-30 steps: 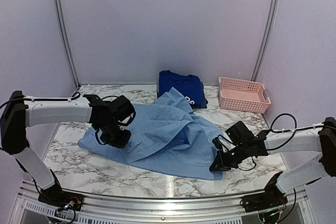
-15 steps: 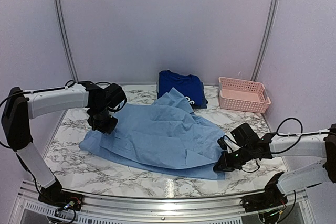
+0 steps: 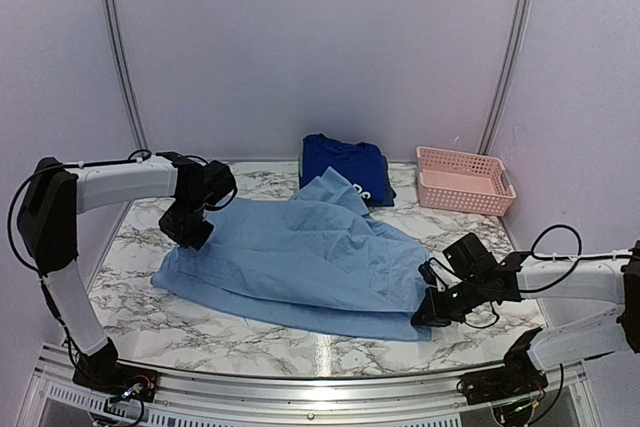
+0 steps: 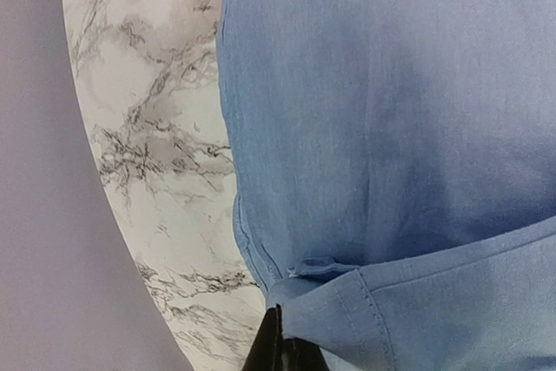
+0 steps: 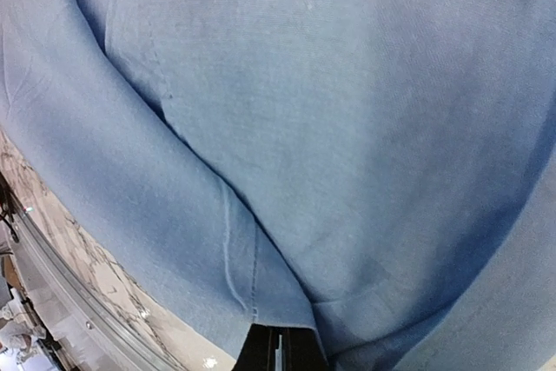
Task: Fold and stack the mixed laundry pile
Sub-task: Fold the flattened shirt at the center of the board, then move the 1/3-folded shirt to the center of the board.
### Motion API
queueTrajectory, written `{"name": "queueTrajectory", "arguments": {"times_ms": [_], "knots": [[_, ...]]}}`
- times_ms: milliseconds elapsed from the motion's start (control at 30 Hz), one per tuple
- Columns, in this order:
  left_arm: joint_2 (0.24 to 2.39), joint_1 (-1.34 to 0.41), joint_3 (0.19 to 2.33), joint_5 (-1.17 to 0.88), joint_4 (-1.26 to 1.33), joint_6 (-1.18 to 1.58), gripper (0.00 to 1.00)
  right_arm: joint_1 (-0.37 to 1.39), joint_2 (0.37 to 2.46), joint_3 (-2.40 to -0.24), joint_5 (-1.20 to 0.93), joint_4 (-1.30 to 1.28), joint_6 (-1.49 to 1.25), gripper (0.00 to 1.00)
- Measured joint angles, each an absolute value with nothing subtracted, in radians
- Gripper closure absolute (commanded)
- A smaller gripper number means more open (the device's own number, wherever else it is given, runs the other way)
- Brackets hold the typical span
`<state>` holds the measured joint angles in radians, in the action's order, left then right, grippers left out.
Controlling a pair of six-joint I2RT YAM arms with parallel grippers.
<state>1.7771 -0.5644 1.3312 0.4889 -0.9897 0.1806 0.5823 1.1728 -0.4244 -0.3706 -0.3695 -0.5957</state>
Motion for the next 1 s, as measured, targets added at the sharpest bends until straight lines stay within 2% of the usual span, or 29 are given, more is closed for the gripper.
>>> {"name": "queueTrajectory", "arguments": {"times_ms": [67,133,233,333,467,567,733,1000], "knots": [[1.791,-0.564,1.316,0.493,-0.995,0.181,0.56,0.582,1.164,-0.428,-0.374,-0.391,-0.585,0.86],[1.799,-0.562,1.305,0.498,-1.004,0.190,0.43,0.586,1.136,-0.444,-0.383,-0.432,-0.565,0.79],[1.790,-0.560,1.308,0.492,-1.012,0.207,0.38,0.598,1.066,-0.515,-0.402,-0.488,-0.541,0.74],[1.753,-0.558,1.339,0.449,-1.018,0.219,0.37,0.603,1.003,-0.640,-0.418,-0.513,-0.520,0.69],[1.676,-0.558,1.390,0.341,-0.973,0.218,0.38,0.603,1.016,-0.758,-0.414,-0.500,-0.487,0.69],[1.667,-0.557,1.407,0.270,-0.929,0.220,0.42,0.603,1.127,-0.794,-0.410,-0.480,-0.464,0.71],[1.771,-0.557,1.389,0.171,-0.849,0.250,0.51,0.606,1.403,-0.822,-0.405,-0.424,-0.437,0.71],[1.805,-0.585,1.175,0.065,-0.775,0.331,0.57,0.606,1.507,-0.789,-0.443,-0.378,-0.424,0.71]]}}
